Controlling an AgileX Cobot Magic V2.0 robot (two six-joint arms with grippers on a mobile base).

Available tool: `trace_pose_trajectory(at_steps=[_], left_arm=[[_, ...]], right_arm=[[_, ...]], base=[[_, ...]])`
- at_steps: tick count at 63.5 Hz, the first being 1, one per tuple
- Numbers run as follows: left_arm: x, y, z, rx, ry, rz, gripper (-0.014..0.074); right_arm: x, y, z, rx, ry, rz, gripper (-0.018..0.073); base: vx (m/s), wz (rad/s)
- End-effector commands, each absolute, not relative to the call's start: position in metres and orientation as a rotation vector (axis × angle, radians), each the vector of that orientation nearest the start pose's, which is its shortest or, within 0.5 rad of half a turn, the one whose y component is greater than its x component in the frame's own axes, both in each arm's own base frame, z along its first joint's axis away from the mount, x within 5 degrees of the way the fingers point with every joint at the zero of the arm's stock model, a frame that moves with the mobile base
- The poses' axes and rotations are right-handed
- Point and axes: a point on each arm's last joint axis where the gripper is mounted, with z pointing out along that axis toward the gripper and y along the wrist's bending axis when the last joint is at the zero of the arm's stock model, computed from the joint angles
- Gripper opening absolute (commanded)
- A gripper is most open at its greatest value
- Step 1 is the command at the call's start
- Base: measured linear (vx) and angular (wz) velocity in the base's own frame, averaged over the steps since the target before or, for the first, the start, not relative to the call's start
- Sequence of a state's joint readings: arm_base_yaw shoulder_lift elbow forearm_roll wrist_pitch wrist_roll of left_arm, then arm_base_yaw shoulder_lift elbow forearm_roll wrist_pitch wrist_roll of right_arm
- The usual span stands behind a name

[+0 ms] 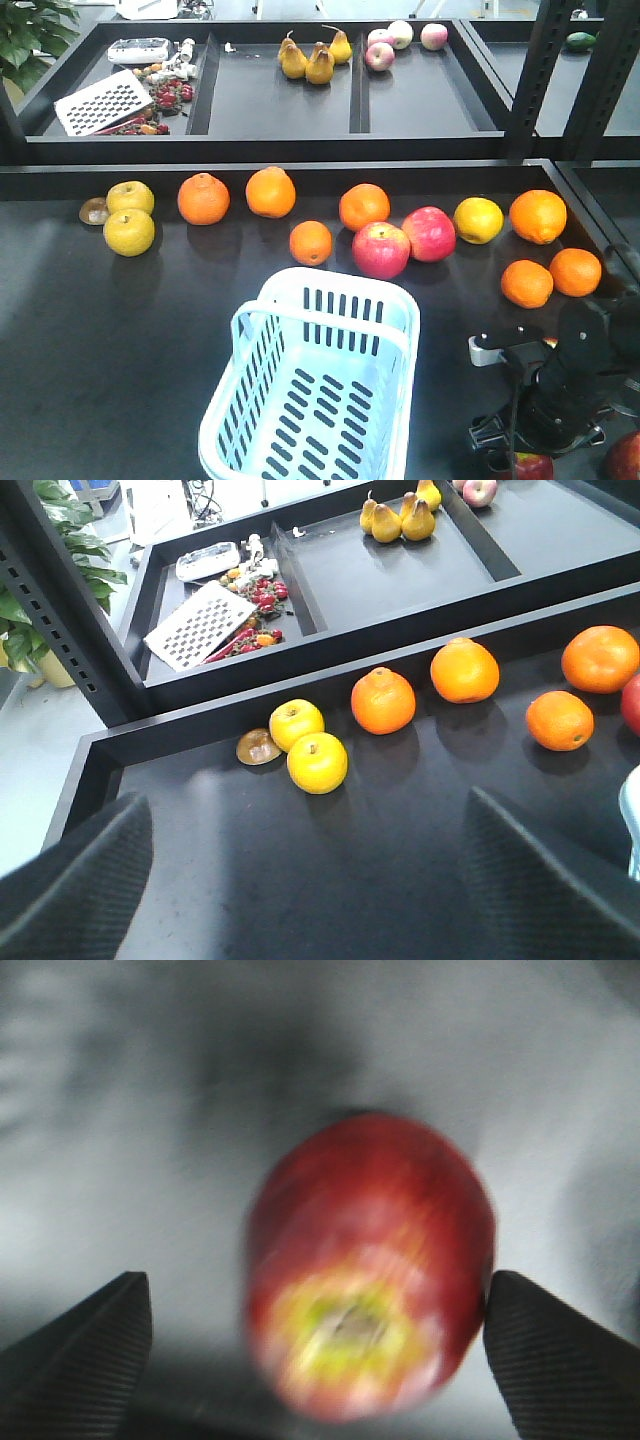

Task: Pick three apples into basket with both arms
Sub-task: 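Reach the right gripper down and grasp the red apple nearest the robot, then carry the apple with the right gripper over the basket and lower it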

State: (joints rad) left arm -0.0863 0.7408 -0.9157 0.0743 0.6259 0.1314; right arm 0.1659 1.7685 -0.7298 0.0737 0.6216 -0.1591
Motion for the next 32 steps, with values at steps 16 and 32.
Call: trace_pose_trajectory(at_steps=[16, 32], left_arm=[[0.1385, -0.0084, 0.4098, 0.224, 1.831, 0.107, 0.059], [0.1385, -0.0084, 0.4098, 0.224, 1.831, 0.107, 0.059]], right_arm=[[0.2609, 0.0437, 0.1074, -0.413, 3.097, 0.001, 0.0591], [0.2636, 0.0441, 0.1066, -0.416, 3.069, 0.002, 0.0467]], base=[[0.0, 0.0], [0.0, 0.0]])
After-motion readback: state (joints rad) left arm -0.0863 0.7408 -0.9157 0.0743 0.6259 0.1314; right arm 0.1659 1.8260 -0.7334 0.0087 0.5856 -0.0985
